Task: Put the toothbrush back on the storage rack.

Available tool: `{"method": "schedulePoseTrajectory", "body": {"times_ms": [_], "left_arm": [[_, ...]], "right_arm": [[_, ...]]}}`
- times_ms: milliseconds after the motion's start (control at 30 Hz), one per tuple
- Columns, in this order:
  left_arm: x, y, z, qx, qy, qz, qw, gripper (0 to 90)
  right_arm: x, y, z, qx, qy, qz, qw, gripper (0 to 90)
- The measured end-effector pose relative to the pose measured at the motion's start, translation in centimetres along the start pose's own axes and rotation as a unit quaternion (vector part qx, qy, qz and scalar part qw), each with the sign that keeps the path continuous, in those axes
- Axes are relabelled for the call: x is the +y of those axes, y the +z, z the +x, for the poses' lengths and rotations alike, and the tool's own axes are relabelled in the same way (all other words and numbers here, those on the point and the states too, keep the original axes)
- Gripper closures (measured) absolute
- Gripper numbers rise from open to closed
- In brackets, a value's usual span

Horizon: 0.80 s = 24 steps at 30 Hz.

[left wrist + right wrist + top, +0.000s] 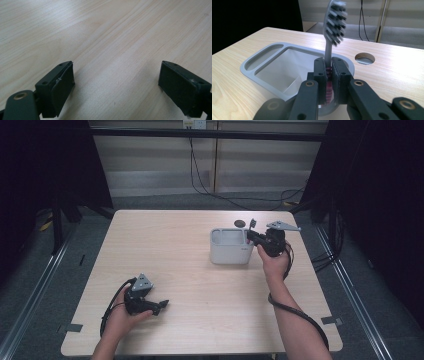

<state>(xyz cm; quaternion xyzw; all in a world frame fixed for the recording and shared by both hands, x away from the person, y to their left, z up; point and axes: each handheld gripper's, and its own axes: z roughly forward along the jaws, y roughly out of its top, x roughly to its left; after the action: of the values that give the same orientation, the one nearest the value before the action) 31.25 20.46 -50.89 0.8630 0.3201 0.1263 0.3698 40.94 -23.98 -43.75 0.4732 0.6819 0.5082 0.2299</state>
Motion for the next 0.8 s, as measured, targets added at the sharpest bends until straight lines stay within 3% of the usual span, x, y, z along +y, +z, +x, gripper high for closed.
{"method": "schedulePoseTrajectory", "body": {"times_ms": [800], "left_arm": [[-0.01, -0.05, 0.0, 0.001, 0.003, 0.002, 1.0, 12.8]], "right_arm": [[0.16, -0.21, 0.06, -0.008, -0.013, 0.003, 0.9999, 76.6]]}}
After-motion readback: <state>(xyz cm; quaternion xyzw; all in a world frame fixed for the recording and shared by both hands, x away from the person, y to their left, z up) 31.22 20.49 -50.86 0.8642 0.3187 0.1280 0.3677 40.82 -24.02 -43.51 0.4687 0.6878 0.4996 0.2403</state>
